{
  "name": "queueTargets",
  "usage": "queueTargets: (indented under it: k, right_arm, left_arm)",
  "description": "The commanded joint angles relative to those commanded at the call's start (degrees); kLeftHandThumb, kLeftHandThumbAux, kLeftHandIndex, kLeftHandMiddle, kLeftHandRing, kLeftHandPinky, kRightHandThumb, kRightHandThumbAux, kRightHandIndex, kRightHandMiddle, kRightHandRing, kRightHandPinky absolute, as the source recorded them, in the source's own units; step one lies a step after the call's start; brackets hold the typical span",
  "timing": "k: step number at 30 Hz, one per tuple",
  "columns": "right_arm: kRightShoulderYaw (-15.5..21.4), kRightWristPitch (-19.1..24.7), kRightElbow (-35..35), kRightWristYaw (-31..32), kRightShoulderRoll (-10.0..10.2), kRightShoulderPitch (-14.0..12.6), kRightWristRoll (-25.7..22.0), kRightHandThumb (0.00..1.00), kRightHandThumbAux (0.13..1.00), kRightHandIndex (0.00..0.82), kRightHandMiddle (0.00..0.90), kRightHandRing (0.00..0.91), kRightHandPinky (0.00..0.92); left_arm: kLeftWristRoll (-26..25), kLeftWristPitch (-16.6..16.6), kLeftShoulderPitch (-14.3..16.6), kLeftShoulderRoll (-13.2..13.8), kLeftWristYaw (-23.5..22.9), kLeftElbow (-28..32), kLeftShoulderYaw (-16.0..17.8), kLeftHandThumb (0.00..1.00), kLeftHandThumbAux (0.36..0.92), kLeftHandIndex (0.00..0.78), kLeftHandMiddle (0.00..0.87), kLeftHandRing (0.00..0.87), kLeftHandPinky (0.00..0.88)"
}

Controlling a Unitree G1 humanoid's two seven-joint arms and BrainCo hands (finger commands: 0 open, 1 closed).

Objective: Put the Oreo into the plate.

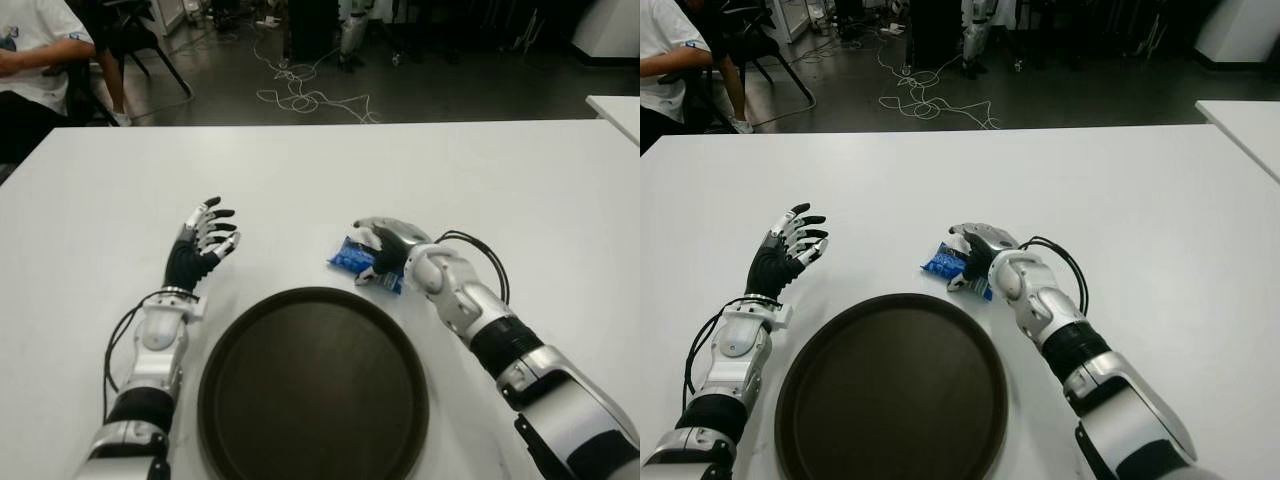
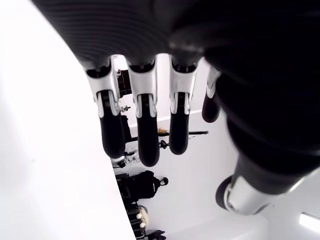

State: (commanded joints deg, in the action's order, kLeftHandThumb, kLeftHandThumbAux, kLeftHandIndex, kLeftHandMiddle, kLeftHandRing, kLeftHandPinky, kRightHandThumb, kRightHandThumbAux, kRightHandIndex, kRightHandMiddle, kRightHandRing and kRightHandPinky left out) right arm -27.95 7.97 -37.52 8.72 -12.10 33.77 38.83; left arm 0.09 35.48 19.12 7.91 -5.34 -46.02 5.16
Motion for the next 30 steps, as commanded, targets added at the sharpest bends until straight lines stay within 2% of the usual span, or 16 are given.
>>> queueTargets:
  k: [8,12,16,20,24,30]
  right_arm:
    - [0.67,-0.14,0.91,-0.87,-0.49,-0.22,-0.52,0.000,0.762,0.081,0.099,0.056,0.000]
    - [1.95,-1.57,1.00,-1.85,-1.15,-0.25,-1.71,0.000,0.768,0.089,0.103,0.074,0.035]
    - [2.66,-1.11,2.90,-1.65,-1.78,-0.53,-2.04,0.000,0.770,0.100,0.113,0.092,0.068]
    - [3.20,0.82,8.36,-0.01,-2.85,-1.87,-1.87,0.000,0.771,0.108,0.119,0.098,0.082]
    - [3.92,2.68,14.94,0.71,-3.71,-4.35,-1.55,0.000,0.768,0.109,0.117,0.097,0.082]
    - [4.67,2.69,18.09,-0.71,-3.95,-6.31,-1.49,0.000,0.769,0.118,0.131,0.113,0.090]
  left_arm:
    - [0.10,-0.11,0.01,-0.10,0.18,0.17,0.04,0.402,0.731,0.141,0.278,0.310,0.340]
    - [1.26,-0.21,-0.12,0.15,1.27,0.43,-0.23,0.362,0.731,0.142,0.278,0.309,0.332]
    - [1.56,-0.45,-0.10,0.25,1.33,0.41,-0.25,0.355,0.732,0.142,0.271,0.300,0.321]
    - [1.28,-0.47,0.00,0.24,0.87,0.35,-0.16,0.379,0.732,0.140,0.269,0.301,0.326]
    - [1.36,-0.65,0.07,0.22,1.05,0.43,-0.16,0.398,0.738,0.141,0.270,0.303,0.330]
    - [1.57,-1.28,0.34,0.28,1.52,0.34,-0.10,0.401,0.739,0.144,0.270,0.302,0.331]
